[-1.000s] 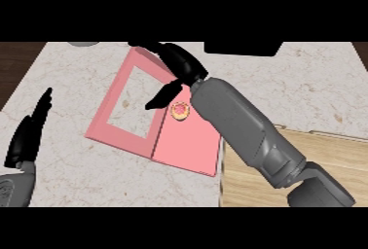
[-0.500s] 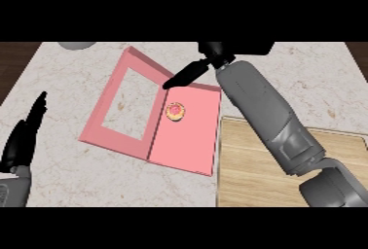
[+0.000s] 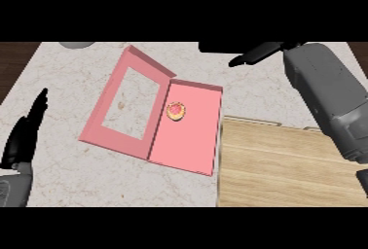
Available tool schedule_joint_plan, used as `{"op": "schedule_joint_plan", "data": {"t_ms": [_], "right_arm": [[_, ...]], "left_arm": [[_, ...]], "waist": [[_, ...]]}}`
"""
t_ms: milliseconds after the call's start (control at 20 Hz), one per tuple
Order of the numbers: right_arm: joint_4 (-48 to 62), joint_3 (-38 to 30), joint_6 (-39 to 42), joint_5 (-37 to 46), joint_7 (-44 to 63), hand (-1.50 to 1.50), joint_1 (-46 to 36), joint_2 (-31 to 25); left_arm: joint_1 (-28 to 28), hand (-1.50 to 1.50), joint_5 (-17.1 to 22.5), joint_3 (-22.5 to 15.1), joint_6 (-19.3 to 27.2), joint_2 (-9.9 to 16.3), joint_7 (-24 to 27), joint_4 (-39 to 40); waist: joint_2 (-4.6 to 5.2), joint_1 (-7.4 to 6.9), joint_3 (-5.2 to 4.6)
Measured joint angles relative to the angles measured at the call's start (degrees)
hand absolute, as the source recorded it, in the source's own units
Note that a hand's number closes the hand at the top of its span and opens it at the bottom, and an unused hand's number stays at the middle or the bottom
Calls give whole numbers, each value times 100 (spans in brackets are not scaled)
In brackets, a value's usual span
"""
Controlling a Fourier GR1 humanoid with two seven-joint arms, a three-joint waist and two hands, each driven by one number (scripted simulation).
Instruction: Pick the cupcake from the tray and place it in the cardboard box
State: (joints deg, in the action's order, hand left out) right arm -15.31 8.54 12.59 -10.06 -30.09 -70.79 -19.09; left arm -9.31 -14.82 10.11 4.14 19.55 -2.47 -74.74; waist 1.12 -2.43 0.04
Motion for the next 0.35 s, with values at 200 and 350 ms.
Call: {"op": "schedule_joint_plan", "data": {"t_ms": [200,350], "right_arm": [[287,-42,510,107,-392,-150,97,-567],[450,24,855,265,-610,-150,128,-880]], "left_arm": [[29,0,-7,-33,-33,-14,-43,-111],[26,0,-44,-62,41,-99,18,-89]], "waist": [[19,-57,5],[37,-87,6]]}}
